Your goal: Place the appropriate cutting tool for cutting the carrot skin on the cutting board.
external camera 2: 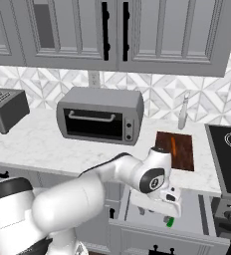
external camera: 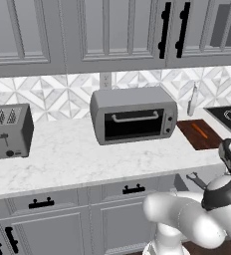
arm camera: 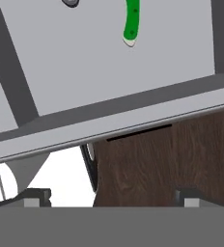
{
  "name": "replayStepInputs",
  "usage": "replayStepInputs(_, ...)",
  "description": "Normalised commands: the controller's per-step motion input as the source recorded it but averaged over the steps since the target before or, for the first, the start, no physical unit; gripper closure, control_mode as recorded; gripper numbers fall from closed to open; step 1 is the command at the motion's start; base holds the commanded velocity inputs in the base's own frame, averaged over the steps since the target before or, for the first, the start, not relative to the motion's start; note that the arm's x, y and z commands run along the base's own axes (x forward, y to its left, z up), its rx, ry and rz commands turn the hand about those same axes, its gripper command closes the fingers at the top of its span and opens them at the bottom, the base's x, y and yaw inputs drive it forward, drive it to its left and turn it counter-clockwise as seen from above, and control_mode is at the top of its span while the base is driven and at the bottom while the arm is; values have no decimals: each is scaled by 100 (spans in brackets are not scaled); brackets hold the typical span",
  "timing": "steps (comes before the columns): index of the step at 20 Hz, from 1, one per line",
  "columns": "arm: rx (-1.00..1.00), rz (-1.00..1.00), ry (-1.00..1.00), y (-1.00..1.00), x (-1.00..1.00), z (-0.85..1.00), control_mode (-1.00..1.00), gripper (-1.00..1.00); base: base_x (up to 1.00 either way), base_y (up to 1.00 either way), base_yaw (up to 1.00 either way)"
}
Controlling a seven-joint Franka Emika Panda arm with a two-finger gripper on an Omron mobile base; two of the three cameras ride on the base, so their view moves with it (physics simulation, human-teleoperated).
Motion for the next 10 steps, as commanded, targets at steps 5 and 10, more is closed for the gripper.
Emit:
replayStepInputs(5, 0, 9, 1, 0, -9, -22, -100, -100, 0, 0, 0)
replayStepInputs(10, 0, 14, -1, 5, 0, -2, -100, -100, 0, 0, 0)
